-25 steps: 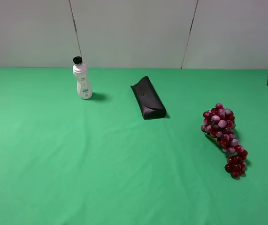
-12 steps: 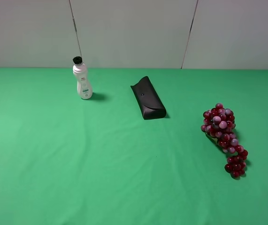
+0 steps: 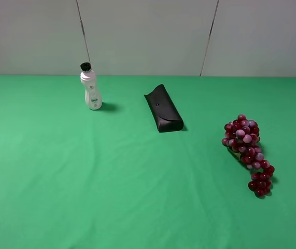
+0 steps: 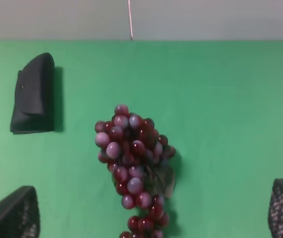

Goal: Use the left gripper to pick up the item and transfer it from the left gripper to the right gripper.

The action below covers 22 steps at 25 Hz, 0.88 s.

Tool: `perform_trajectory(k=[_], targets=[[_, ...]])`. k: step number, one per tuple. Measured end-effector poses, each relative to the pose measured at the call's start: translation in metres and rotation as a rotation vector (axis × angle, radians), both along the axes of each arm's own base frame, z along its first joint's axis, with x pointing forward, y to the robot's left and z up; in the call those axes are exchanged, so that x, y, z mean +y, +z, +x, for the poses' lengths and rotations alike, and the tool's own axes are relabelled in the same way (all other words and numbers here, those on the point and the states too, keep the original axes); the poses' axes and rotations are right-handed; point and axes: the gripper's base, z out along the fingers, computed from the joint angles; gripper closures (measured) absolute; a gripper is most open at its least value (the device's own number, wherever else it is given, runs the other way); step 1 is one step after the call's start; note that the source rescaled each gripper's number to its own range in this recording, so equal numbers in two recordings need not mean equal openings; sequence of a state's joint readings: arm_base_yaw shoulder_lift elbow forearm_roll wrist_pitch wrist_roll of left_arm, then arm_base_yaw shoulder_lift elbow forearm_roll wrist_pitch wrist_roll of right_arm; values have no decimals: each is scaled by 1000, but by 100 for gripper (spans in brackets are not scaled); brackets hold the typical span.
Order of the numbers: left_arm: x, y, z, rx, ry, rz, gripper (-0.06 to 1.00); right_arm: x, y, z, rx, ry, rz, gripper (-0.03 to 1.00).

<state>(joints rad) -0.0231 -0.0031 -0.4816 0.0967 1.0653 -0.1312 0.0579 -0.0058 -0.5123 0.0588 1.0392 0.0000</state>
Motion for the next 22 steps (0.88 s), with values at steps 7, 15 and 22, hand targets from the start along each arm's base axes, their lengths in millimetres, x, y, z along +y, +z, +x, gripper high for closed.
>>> perform_trajectory(k=[7, 15, 22], targets=[[0, 0, 0, 0, 0, 0, -2, 0, -2, 2, -6, -2, 0, -3], [0, 0, 0, 0, 0, 0, -2, 0, -2, 2, -9, -2, 0, -3], [0, 0, 0, 0, 0, 0, -2, 0, -2, 2, -9, -24, 0, -3]])
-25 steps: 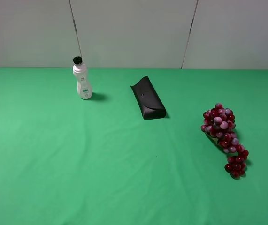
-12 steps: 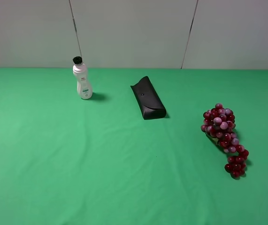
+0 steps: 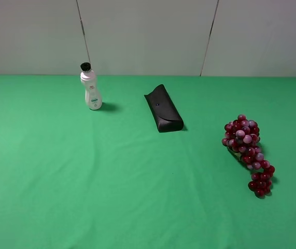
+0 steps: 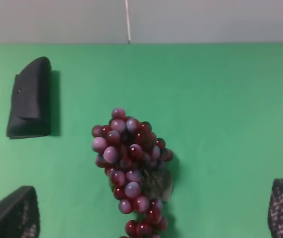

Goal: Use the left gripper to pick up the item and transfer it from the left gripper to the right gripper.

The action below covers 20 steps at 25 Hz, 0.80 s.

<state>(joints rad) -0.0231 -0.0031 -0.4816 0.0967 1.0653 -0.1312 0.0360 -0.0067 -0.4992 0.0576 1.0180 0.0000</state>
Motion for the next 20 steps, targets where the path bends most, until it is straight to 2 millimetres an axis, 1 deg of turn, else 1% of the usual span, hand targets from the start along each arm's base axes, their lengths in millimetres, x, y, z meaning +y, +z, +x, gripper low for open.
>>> perform_trajectory(k=[6, 20], targets=[[0, 0, 0, 0, 0, 0, -2, 0, 0, 0, 0, -82, 0, -3], [0, 0, 0, 0, 0, 0, -2, 0, 0, 0, 0, -84, 0, -3]])
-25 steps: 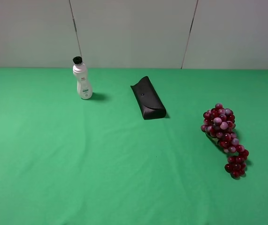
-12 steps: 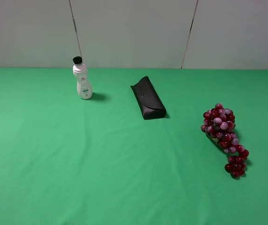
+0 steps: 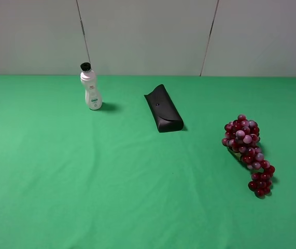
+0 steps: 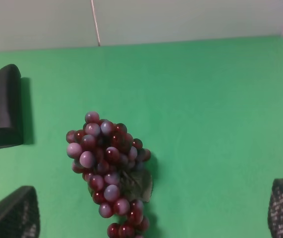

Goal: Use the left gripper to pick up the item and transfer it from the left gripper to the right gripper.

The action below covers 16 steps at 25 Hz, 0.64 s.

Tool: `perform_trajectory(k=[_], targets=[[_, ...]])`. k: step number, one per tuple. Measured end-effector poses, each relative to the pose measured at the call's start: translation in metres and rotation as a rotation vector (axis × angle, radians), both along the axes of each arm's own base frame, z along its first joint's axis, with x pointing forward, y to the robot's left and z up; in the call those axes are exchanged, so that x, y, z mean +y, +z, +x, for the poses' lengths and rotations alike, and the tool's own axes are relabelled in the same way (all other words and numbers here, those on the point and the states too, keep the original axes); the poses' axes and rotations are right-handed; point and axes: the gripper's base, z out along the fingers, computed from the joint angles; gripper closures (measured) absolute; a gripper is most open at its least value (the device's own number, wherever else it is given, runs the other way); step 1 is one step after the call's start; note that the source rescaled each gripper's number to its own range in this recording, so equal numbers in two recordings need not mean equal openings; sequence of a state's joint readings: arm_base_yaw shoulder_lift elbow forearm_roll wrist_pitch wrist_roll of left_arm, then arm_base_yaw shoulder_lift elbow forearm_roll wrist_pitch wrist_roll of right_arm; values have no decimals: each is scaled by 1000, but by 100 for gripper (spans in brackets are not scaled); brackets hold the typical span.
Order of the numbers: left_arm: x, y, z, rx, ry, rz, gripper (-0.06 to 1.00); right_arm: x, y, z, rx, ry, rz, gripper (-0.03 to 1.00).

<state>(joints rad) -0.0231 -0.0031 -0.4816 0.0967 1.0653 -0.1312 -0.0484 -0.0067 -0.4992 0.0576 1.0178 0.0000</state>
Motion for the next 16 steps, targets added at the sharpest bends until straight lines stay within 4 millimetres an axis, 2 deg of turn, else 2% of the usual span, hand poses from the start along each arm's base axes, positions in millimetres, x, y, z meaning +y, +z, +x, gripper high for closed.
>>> perform_trajectory(k=[16], targets=[[0, 0, 0, 0, 0, 0, -2, 0, 0, 0, 0, 0, 0, -3]])
